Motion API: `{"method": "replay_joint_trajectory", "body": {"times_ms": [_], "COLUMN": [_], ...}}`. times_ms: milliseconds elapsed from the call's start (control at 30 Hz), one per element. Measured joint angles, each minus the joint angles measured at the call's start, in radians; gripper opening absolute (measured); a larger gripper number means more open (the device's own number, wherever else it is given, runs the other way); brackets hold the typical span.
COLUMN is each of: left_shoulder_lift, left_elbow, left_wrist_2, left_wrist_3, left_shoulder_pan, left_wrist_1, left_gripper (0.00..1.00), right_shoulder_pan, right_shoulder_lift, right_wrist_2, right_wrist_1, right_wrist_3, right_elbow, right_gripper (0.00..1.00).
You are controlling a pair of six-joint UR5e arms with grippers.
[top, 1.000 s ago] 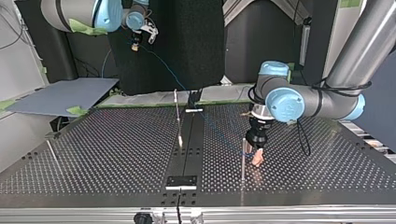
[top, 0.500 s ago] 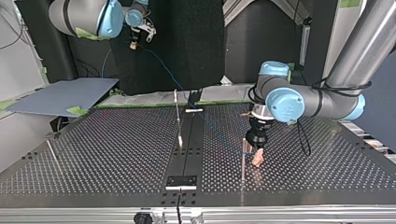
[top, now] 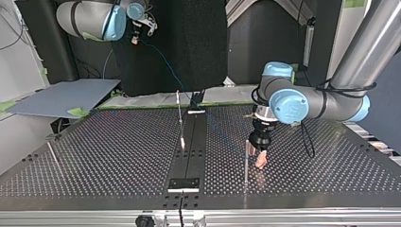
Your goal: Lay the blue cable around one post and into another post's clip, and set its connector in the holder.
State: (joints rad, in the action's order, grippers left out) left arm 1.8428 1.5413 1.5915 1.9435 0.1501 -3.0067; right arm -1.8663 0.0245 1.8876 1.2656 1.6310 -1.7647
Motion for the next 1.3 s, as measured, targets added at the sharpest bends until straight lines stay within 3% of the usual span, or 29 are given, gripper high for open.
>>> {"method": "replay_joint_trajectory", "body": {"times_ms": [233,500,700,933,1300], "left_shoulder_lift": [0.000,0.000,0.000,0.000,0.000], "left_elbow": [0.000,0.000,0.000,0.000,0.000], "left_wrist_2": [0.001,0.001,0.000,0.000,0.001], "left_wrist_3": [0.000,0.000,0.001,0.002,0.005], "left_shoulder_pan": [0.001,0.001,0.001,0.002,0.005], "left_wrist_1": [0.000,-0.001,-0.002,-0.002,-0.002], "left_gripper": [1.00,1.00,1.00,1.00,1.00], "right_shoulder_pan": [0.011,0.013,0.015,0.030,0.043], "right_shoulder_lift": [-0.058,-0.016,0.032,0.094,0.180], "right_wrist_2": [-0.024,-0.050,-0.072,-0.104,-0.167], "right_wrist_1": [0.063,0.115,0.079,0.019,-0.068], "right_wrist_3": [-0.016,-0.014,-0.005,0.018,0.013], "right_elbow": [-0.026,-0.076,-0.080,-0.080,-0.080], "right_gripper": [0.00,0.00,0.00,0.00,0.00]}}
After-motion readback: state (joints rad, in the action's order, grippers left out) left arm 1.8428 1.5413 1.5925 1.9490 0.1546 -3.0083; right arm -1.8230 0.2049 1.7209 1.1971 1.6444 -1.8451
